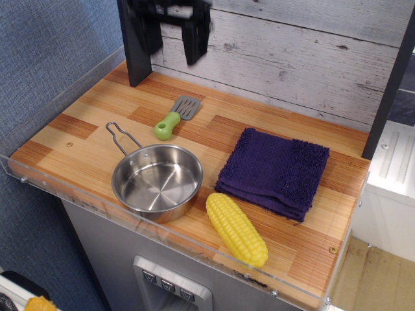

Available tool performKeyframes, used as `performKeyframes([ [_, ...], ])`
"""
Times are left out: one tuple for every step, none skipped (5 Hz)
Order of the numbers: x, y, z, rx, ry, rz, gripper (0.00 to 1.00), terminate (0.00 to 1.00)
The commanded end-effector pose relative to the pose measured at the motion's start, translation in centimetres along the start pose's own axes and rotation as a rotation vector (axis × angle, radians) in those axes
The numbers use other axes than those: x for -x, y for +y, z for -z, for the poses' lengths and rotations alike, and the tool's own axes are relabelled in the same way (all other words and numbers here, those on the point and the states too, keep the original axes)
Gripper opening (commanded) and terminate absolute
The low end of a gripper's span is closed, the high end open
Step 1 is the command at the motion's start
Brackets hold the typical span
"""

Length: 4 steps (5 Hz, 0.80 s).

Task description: Place the spatula on the purple cloth.

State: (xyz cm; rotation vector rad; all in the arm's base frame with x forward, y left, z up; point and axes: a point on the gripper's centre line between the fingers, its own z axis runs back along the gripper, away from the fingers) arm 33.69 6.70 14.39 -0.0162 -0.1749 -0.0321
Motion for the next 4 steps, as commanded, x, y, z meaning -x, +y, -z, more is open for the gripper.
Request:
performKeyframes([
  [1.54, -1.22, -4.12, -0.026, -0.096, 0.026, 1.00, 0.00],
  [2.02, -1.03, -4.34, -0.086, -0.027, 0.006, 1.00, 0.00],
  [2.02, -1.03, -4.34, -0.086, -0.027, 0.006, 1.00, 0.00],
  [2.02, -1.03, -4.34, -0.086, -0.027, 0.006, 1.00, 1.00],
])
